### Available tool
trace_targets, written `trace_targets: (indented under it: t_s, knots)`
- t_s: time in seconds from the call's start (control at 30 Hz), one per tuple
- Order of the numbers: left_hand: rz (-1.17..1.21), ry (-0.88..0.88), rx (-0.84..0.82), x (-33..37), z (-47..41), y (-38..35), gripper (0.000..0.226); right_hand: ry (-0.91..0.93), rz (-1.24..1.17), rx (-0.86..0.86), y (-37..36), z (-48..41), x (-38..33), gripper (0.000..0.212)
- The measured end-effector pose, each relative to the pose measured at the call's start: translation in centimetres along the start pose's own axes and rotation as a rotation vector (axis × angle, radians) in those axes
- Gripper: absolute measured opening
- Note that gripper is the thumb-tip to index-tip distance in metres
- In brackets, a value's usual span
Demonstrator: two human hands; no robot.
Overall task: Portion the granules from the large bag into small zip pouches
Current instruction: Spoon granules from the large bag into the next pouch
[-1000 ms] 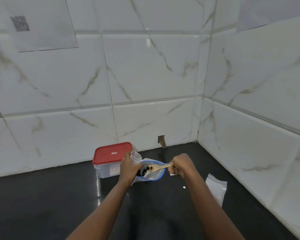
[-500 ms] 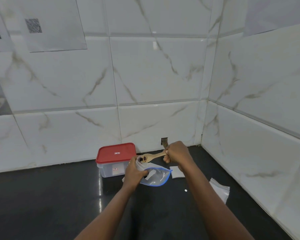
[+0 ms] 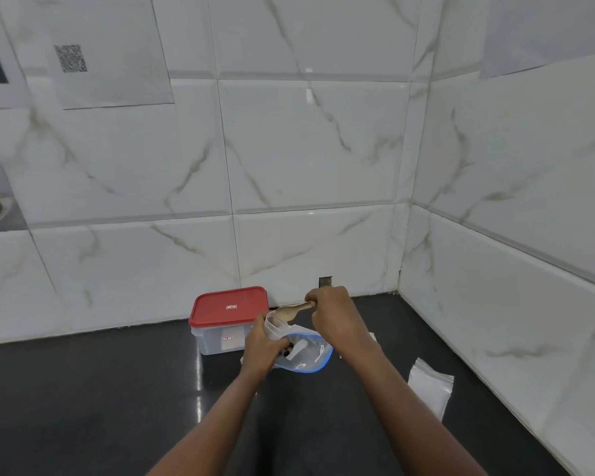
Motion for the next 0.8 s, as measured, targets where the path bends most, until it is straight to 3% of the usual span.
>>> trace_targets:
  t_s: [0.1,0.2,0.43,0.5,0.57,0.7,0.8]
  knots:
    - [-0.013,-0.032,0.021,0.0,-0.5,0.3,0.044,-0.156,-0.035,0.060,1.0,0.1,1.5,0.037]
    - [-0.036,-0.064,0.035,0.3,-0.7,0.6,0.039,-0.287,0.017,-0.013,0.3,-0.2,3.1,0.028]
    - [-0.080,-0.106,0.012,-0.2,-0.3,0.9,0.031,-0.189,0.040,-0.275,-8.3,-0.6,2.1,0.038]
    - [-0.078,-0.095,0.009,-0.4,-0.3,0.9,0.031,-0.176,-0.054,-0.328,-9.7,-0.4,1.4,0.031]
    - [-0.073,-0.093,0.013,-0.6,-0.4,0.9,0.031,-0.223,-0.321,-0.317,-10.6,-0.1,0.9,0.029]
    - [-0.045,-0.104,0.016,-0.5,-0.4,0.7,0.030,-0.355,-0.543,-0.259,-10.9,0.1,0.2,0.014]
    - [-0.036,-0.111,0.014,-0.7,-0.5,0.4,0.030,-0.403,-0.596,-0.240,-11.1,0.0,-0.3,0.020]
Point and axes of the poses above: each hand's wrist, its own z-axis away from the middle knuckle, its own y-axis out of the back of the hand, x = y × z, the point moved 1 cm from there along -z, towards the middle knuckle, and after that the axes turned 6 degrees about z, right-handed, at the moved point
